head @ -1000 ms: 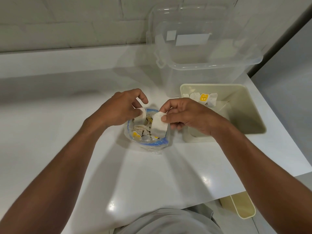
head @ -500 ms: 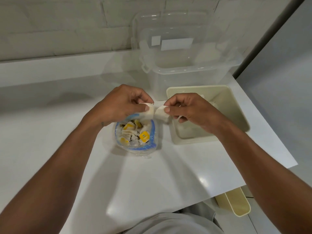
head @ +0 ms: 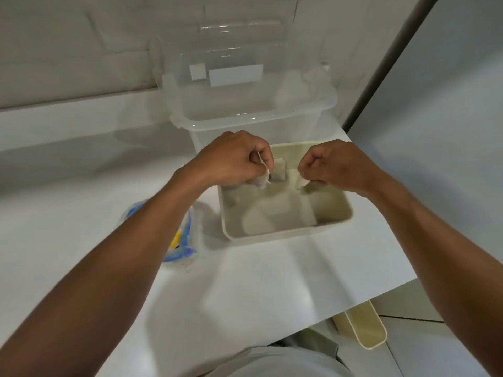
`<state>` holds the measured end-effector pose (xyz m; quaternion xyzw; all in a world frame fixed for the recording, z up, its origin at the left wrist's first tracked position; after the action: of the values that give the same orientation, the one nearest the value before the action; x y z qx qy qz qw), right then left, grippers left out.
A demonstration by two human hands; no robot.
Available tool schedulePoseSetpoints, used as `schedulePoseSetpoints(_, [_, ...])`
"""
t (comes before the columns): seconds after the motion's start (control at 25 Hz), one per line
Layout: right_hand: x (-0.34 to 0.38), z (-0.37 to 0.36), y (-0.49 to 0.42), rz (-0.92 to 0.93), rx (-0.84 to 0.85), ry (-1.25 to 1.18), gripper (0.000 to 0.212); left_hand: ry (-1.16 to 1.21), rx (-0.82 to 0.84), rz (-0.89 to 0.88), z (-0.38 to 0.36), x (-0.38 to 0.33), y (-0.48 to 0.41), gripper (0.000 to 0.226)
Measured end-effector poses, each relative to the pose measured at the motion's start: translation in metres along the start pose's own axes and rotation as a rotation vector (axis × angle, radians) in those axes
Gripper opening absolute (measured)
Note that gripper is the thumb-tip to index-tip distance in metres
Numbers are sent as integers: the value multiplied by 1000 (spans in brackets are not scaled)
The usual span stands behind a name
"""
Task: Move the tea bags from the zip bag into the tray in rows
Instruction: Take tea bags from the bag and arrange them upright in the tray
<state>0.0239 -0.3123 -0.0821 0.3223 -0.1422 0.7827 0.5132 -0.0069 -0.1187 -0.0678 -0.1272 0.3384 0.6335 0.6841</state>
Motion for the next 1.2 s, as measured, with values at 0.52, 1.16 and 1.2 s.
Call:
schedulePoseSetpoints(0.52, [-40, -5, -63, 265, 55, 935, 20, -433, -280, 105, -75, -21, -101, 13])
schedulePoseSetpoints(1.16, [-33, -25, -67, 433, 110, 1148, 45, -346, -294, 175, -91, -6, -115, 22])
schedulePoseSetpoints(1.2, [-33, -24, -67, 432, 92, 1153, 53, -335, -294, 173, -91, -5, -115, 22])
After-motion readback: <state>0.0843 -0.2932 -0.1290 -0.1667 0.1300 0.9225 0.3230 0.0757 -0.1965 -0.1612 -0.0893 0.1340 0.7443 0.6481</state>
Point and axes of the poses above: each hand's wrist, its own y-axis away from the middle knuckle, its own z-axis out of the back of the hand, x = y × z, the point moved 7 cm from there along -y, towards the middle knuckle, and after that the axes turned 10 degrees about z, right-handed, at the moved point
